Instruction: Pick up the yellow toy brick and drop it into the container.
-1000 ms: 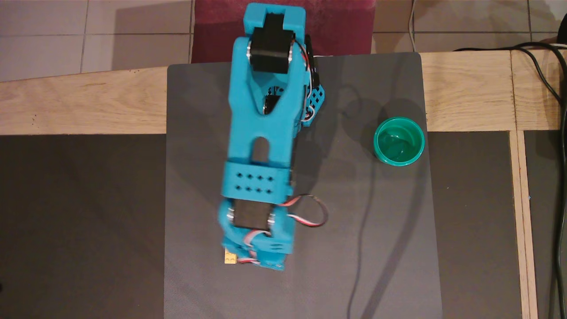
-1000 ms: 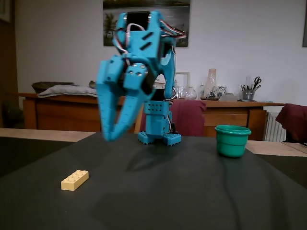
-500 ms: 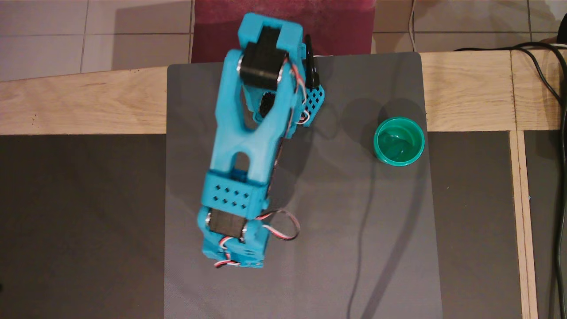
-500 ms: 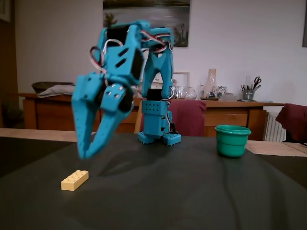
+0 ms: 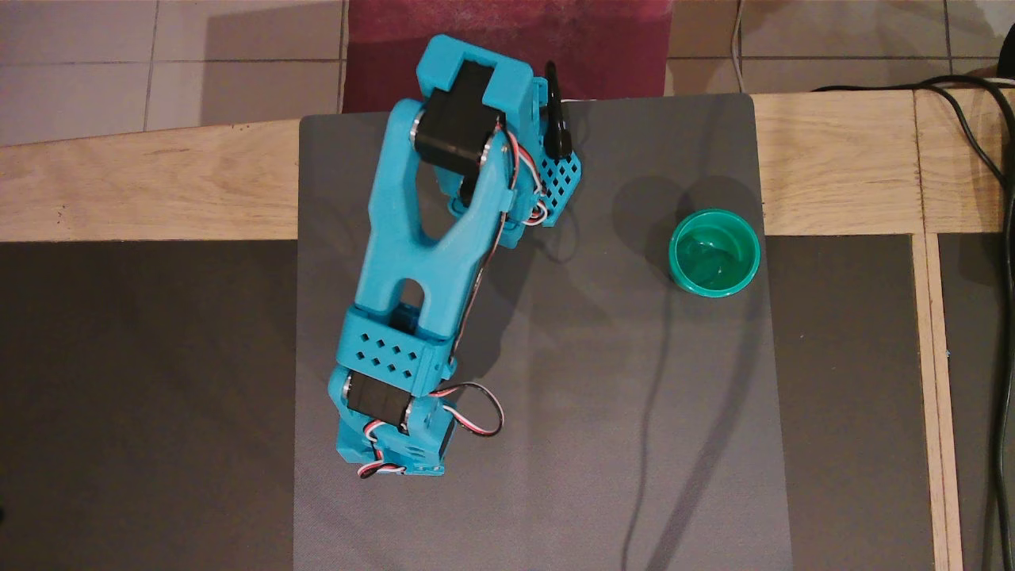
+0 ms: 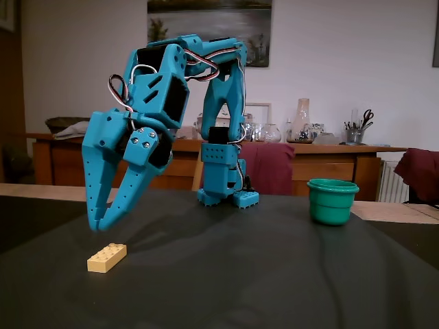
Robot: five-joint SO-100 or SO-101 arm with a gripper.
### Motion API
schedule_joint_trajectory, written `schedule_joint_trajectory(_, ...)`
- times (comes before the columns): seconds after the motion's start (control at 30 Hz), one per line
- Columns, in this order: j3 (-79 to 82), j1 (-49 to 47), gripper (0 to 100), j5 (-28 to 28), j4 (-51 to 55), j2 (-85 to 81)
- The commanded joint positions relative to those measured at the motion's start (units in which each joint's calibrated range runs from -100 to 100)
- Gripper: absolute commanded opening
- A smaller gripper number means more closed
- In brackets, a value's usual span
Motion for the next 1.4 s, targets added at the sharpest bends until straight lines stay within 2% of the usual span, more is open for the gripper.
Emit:
schedule_joint_trajectory(0.0,-0.21,0.28,7,0.31,-0.45,-0.16)
schedule_joint_trajectory(0.13,-0.21,0.28,21,0.31,-0.45,-0.16)
schedule_joint_trajectory(0.37,-0.21,1.90,26,2.14,-0.53,-0.16)
schedule_joint_trajectory(0.73,-1.02,2.52,26,2.24,-2.67,5.49)
schedule_joint_trajectory(0.97,-0.48,3.84,26,2.29,-9.06,7.26)
schedule_joint_trajectory(1.37,-0.21,4.69,25,2.97,-7.20,7.26)
